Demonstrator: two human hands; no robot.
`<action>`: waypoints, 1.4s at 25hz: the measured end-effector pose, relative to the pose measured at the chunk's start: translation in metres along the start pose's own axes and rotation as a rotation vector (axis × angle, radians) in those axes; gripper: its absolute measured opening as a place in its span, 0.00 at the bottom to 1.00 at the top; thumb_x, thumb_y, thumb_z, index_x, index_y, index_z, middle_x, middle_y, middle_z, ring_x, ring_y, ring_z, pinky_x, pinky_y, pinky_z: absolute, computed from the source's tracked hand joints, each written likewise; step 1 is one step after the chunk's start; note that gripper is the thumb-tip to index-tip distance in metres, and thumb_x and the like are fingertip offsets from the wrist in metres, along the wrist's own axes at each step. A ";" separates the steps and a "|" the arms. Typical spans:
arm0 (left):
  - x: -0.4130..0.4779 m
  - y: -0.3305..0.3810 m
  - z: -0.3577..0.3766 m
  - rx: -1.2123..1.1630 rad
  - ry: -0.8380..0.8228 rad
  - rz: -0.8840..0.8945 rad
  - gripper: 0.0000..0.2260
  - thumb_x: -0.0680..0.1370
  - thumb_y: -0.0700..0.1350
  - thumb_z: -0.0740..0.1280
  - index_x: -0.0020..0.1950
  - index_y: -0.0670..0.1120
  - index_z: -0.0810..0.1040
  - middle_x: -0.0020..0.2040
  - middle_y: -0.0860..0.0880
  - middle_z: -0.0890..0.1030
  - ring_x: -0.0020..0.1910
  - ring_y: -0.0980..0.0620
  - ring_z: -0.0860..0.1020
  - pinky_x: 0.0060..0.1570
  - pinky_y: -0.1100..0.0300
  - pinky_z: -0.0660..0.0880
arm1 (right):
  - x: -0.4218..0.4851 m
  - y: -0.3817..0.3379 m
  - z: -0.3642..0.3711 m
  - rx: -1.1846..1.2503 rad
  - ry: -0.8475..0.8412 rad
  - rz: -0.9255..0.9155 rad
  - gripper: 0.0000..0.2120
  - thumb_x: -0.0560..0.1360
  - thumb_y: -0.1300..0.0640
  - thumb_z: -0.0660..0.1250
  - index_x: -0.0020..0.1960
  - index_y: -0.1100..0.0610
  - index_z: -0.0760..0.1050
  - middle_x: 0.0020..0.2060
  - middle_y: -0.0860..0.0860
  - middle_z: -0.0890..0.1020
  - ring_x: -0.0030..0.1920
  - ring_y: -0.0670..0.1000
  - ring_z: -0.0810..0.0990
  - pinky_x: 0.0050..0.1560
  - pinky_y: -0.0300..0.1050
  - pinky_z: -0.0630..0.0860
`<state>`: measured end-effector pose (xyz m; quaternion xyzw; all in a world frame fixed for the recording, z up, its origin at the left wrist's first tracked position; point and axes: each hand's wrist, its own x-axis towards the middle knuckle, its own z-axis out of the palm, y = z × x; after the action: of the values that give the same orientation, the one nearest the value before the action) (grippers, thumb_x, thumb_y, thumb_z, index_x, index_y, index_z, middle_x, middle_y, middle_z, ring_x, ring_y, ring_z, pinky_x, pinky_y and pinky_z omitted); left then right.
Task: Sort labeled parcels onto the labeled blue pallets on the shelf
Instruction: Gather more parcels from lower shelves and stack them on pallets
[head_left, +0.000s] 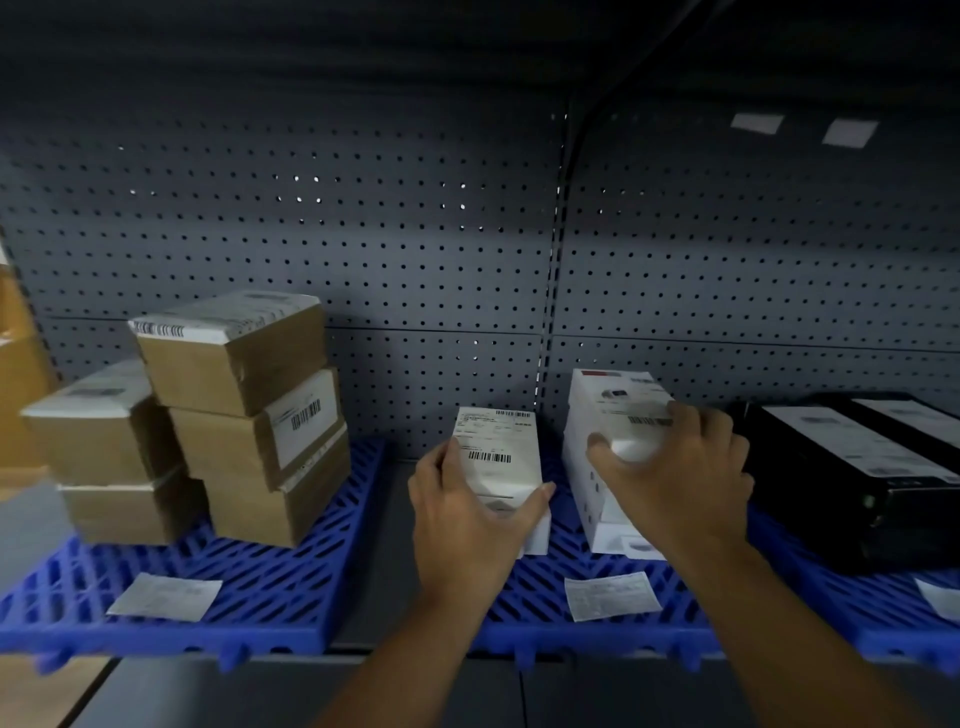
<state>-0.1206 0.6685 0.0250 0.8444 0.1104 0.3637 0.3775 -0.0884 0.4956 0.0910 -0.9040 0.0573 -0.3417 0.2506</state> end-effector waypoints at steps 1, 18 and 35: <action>-0.001 0.000 0.000 -0.003 0.000 -0.003 0.50 0.64 0.73 0.73 0.78 0.47 0.65 0.72 0.53 0.65 0.71 0.53 0.64 0.59 0.58 0.72 | 0.000 0.000 -0.001 0.002 -0.026 0.004 0.47 0.60 0.31 0.74 0.69 0.58 0.68 0.63 0.58 0.70 0.64 0.63 0.69 0.58 0.64 0.73; -0.005 0.006 0.010 0.033 0.034 0.003 0.49 0.64 0.73 0.73 0.77 0.48 0.63 0.73 0.49 0.66 0.72 0.48 0.63 0.62 0.48 0.76 | 0.007 0.010 -0.001 0.052 -0.149 0.013 0.49 0.58 0.39 0.79 0.72 0.51 0.61 0.66 0.52 0.62 0.66 0.61 0.65 0.49 0.55 0.73; -0.011 0.014 0.007 -0.013 -0.036 -0.039 0.49 0.65 0.75 0.70 0.78 0.51 0.59 0.75 0.49 0.64 0.74 0.47 0.63 0.72 0.46 0.67 | 0.005 0.008 -0.003 0.097 -0.162 0.009 0.49 0.58 0.38 0.78 0.73 0.48 0.60 0.68 0.52 0.62 0.67 0.61 0.66 0.53 0.59 0.75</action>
<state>-0.1247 0.6503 0.0261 0.8459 0.1178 0.3418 0.3922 -0.0858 0.4860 0.0919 -0.9151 0.0242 -0.2689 0.2996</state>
